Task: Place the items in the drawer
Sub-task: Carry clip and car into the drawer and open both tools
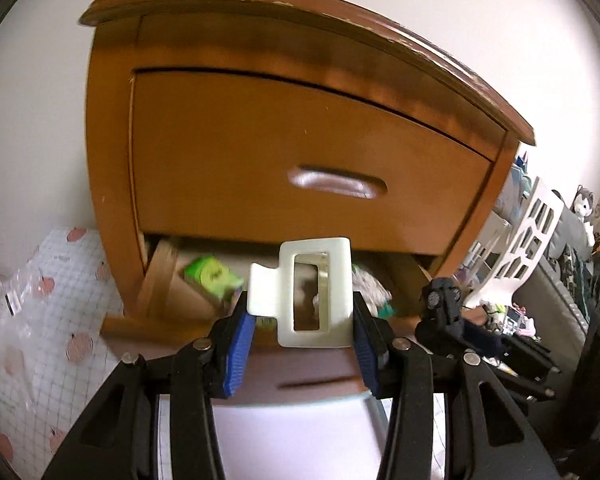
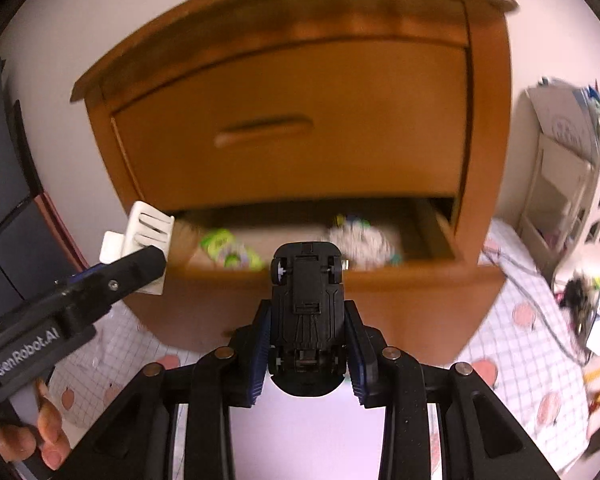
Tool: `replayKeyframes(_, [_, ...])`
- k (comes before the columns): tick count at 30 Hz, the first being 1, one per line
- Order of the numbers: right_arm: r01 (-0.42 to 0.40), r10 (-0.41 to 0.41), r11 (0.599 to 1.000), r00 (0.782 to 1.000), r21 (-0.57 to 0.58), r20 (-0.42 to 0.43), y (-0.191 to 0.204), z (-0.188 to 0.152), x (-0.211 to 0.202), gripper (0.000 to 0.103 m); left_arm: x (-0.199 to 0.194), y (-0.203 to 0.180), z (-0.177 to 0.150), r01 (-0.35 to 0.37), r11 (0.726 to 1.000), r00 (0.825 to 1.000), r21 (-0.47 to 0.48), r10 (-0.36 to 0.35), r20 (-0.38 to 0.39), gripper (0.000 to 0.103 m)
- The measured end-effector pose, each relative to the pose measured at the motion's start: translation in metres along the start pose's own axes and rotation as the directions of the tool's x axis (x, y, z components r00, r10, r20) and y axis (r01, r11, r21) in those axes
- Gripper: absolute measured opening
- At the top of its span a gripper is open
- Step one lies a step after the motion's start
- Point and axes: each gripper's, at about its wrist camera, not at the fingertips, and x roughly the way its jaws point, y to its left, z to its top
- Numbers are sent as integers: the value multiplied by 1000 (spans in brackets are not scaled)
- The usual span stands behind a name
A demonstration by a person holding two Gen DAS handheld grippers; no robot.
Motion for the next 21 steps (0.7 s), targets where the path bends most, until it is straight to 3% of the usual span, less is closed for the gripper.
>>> replayKeyframes(6, [47, -47, 999, 999, -19, -15, -10, 33, 25, 35, 28, 6, 16, -23, 1000, 999, -1, 23, -35, 48])
replayKeyframes(12, [76, -77, 997, 995, -17, -58, -19, 41, 48, 35, 51, 14, 21, -40, 999, 997, -14, 39, -66, 48])
replayKeyframes(15, [70, -71, 997, 996, -6, -59, -23, 41, 55, 37, 56, 15, 21, -46, 999, 996, -20, 44, -75, 57])
replayKeyframes(21, [74, -73, 997, 996, 2, -55, -25, 42, 56, 52, 57, 19, 18, -47, 998, 996, -35, 45, -78, 66])
